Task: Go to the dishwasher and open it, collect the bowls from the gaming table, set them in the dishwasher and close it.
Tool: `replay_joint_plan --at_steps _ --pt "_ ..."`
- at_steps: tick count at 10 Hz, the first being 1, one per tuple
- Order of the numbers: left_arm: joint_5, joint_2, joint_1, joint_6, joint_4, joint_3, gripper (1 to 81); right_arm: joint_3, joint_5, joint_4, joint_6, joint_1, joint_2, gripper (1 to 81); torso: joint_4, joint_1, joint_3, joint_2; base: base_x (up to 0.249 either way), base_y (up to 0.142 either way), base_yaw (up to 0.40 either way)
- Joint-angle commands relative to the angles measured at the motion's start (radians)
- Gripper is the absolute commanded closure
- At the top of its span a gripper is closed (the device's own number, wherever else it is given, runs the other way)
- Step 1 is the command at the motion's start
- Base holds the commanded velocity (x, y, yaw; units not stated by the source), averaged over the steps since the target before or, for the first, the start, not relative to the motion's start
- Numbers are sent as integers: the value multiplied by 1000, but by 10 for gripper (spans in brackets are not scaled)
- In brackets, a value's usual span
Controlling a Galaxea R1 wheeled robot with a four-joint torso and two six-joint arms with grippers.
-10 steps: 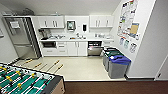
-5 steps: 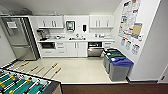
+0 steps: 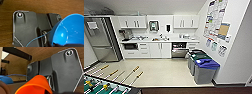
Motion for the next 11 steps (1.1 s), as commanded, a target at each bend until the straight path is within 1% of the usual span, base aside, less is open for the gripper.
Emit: replay_joint_plan --at_steps 1,4,11 --pt "16 -16 -37 0 2 3 811 3 -19 -21 -1 28 -19 811 0 0 0 0 191 0 0" --pt "14 -16 -37 0 4 3 811 3 -19 -21 -1 28 -18 811 0 0 0 0 191 0 0" --pt "12 -17 -37 0 4 2 811 3 -20 -21 -1 30 -16 811 0 0 0 0 197 -61 0"
